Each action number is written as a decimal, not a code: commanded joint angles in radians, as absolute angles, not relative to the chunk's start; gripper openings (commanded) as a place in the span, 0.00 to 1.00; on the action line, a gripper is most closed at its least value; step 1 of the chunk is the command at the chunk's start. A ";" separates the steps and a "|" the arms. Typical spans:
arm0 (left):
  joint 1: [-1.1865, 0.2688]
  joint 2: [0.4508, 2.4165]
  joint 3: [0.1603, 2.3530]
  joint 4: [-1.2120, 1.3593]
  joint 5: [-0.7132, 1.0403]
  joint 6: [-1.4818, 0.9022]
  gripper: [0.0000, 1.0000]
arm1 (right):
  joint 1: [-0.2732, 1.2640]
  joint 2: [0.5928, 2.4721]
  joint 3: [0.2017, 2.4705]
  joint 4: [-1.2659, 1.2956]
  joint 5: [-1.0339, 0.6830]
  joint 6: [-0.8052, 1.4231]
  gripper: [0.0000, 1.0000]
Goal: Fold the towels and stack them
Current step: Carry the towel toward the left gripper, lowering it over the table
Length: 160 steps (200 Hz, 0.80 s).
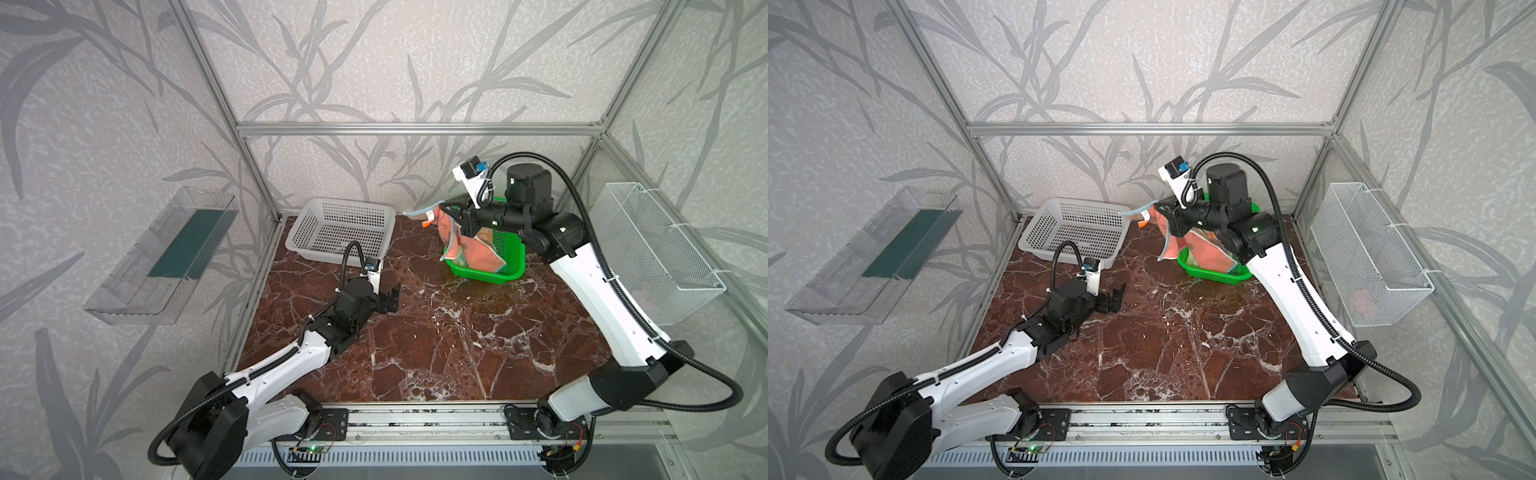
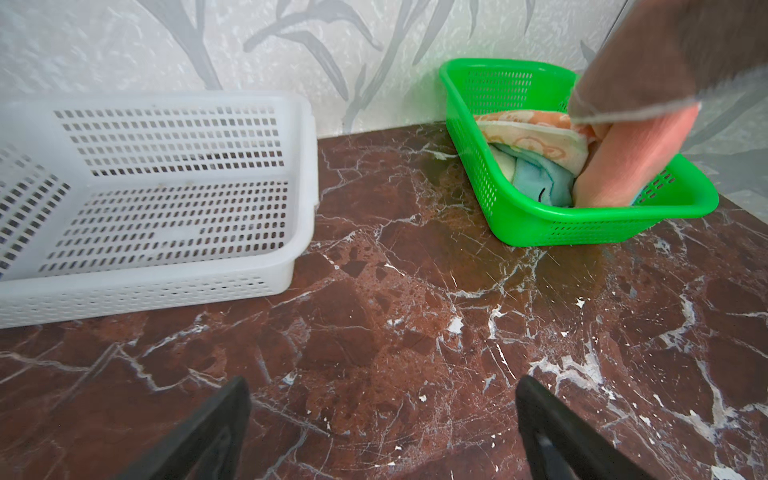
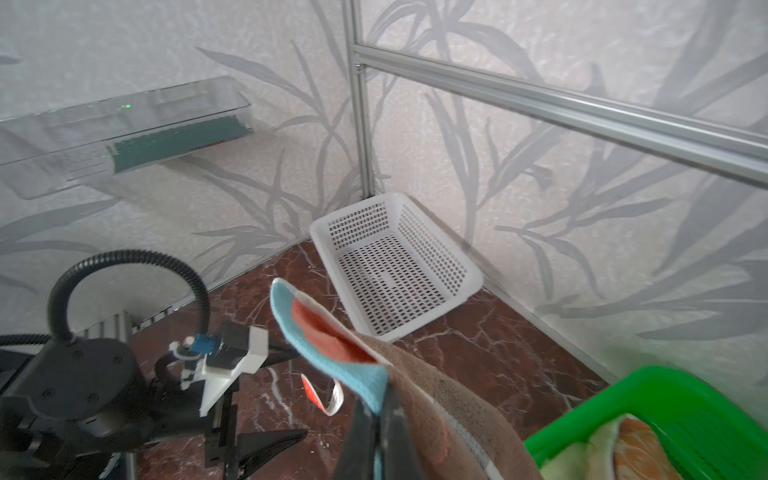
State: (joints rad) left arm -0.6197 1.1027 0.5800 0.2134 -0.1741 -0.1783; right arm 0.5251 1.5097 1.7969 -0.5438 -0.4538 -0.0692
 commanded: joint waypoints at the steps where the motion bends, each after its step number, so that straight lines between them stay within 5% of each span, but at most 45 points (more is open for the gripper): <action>1: -0.623 1.021 0.556 0.161 -0.235 -0.127 0.99 | 0.554 1.446 1.647 -0.417 -0.535 -0.016 0.00; 45: -0.622 0.872 0.490 0.145 -0.210 -0.004 0.99 | 0.563 1.416 1.381 -0.349 -0.416 0.038 0.00; 90: -0.624 0.806 0.416 0.253 0.024 0.253 0.99 | 0.563 1.468 1.311 -0.380 -0.365 0.041 0.00; 160: -0.621 0.967 0.526 0.338 0.072 0.347 0.94 | 0.564 1.499 1.294 -0.398 -0.370 0.012 0.00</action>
State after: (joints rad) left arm -0.6201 0.9184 0.4694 0.2619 0.0334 0.2840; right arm 0.5636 1.4994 1.3037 -0.4076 -0.3737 0.0299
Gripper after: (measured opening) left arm 0.962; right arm 0.048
